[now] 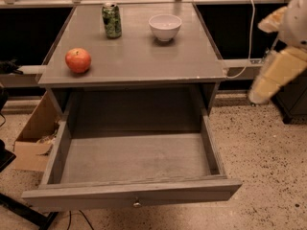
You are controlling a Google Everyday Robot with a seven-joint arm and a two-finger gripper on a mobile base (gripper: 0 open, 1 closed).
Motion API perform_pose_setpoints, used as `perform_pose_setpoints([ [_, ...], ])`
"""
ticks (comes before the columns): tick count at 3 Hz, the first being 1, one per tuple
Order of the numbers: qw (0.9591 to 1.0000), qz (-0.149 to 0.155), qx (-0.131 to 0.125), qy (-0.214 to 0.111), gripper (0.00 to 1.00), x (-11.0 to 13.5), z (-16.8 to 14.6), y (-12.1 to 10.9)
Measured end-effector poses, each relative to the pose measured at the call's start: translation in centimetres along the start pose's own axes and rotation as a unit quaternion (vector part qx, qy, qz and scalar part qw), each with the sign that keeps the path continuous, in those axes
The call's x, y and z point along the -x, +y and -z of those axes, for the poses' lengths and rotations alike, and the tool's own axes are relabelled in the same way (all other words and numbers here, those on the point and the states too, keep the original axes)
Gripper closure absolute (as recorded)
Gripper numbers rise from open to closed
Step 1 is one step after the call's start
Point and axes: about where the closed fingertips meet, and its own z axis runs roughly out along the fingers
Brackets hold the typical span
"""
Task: Place green can into top drawer
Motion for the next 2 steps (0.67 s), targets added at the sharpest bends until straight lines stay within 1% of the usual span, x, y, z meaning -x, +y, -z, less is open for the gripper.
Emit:
perform_pose_setpoints([
  [1, 0.9938, -0.027, -0.025, -0.106, 0.00, 4.1, -3.2, -6.1],
  [2, 0.9751, -0.050, -0.040, -0.212, 0.00, 9.6, -6.6, -11.6],
])
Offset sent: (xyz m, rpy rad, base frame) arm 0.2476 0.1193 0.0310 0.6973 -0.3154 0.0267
